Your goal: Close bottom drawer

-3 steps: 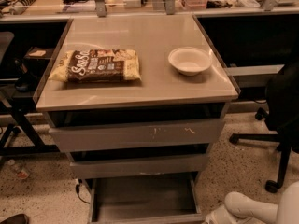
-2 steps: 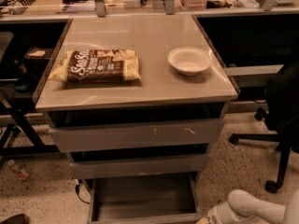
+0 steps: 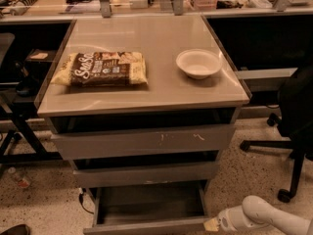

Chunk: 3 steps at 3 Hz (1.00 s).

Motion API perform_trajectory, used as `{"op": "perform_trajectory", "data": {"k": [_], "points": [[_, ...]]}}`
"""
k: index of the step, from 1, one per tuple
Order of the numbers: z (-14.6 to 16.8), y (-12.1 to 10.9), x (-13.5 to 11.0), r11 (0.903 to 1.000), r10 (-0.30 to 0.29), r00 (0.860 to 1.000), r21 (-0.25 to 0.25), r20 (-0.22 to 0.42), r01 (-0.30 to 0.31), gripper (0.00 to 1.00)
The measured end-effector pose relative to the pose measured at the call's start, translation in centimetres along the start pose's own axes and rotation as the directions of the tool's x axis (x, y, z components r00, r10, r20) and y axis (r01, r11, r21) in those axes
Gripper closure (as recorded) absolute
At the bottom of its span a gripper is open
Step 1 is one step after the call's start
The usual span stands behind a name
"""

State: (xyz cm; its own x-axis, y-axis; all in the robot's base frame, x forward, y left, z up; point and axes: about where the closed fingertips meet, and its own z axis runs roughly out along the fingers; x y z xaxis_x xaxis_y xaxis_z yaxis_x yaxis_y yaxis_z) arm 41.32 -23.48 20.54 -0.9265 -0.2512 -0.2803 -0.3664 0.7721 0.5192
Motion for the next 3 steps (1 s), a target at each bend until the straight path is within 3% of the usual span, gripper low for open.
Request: {"op": "perform_trajectory", "data": {"k": [3], "points": [[0.1,-0.5,2.1,0.9997,0.022,0.999,0.006,-0.035,-0.022,1.00]]}}
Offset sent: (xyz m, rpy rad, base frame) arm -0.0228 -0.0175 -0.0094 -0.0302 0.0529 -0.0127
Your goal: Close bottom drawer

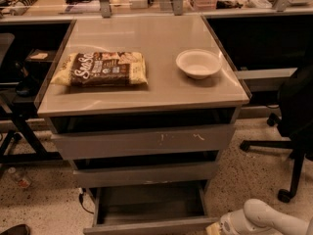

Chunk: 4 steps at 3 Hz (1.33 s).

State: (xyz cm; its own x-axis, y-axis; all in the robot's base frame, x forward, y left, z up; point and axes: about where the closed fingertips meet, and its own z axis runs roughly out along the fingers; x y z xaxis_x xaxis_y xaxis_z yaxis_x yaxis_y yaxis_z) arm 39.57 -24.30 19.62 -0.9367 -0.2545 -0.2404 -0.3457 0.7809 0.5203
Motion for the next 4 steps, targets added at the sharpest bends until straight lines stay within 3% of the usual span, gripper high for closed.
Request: {"op": "perform_trajectory", "data": {"k": [2,4], "points": [[1.8,-0.4,-2.0,0.9999,0.016,0.998,-0.004,0.056,-0.016,1.00],[2.1,-1.4,-5.9,0.9996,0.027,0.982,-0.001,0.186,-0.028,1.00]]}}
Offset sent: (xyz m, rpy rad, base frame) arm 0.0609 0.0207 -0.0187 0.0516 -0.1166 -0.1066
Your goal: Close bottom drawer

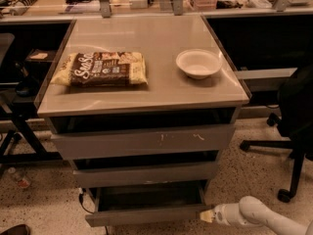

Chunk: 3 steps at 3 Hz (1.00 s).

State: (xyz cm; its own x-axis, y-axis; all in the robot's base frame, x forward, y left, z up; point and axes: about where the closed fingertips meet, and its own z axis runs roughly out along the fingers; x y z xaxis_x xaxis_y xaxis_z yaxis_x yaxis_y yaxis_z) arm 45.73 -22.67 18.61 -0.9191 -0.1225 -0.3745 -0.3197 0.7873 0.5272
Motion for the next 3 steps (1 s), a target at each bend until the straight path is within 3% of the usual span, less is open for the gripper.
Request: {"op": "perform_trajectory", "data": {"k": [3], "points": [[1.2,-0.9,-4.6,1.0000,0.003,0.994,0.001,0.112,-0.003,1.00]]}}
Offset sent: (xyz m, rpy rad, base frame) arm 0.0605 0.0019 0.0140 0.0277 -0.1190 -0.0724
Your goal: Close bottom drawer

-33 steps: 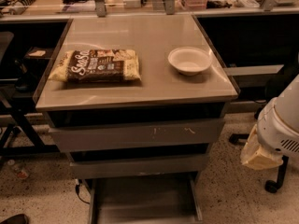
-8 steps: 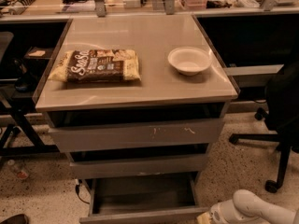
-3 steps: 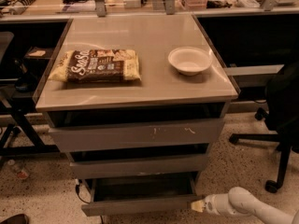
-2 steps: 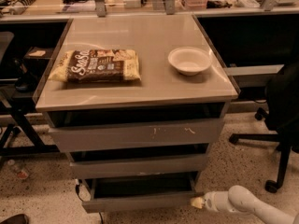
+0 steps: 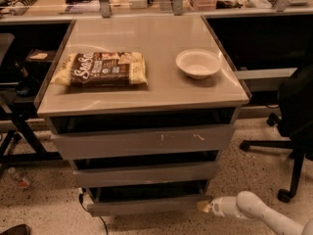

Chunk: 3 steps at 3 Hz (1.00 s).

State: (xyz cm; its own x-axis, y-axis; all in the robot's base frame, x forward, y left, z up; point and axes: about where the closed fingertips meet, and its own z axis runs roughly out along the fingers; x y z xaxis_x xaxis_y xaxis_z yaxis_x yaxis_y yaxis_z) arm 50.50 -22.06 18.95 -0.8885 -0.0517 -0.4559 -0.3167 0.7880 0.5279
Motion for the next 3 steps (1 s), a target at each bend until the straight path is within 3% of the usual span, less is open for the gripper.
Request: {"op": "perform_trajectory", "data": {"k": [3], "points": [[2.9,-0.5,-3.2,0.9998,-0.011,0.999,-0.015,0.033,0.011,1.00]]}}
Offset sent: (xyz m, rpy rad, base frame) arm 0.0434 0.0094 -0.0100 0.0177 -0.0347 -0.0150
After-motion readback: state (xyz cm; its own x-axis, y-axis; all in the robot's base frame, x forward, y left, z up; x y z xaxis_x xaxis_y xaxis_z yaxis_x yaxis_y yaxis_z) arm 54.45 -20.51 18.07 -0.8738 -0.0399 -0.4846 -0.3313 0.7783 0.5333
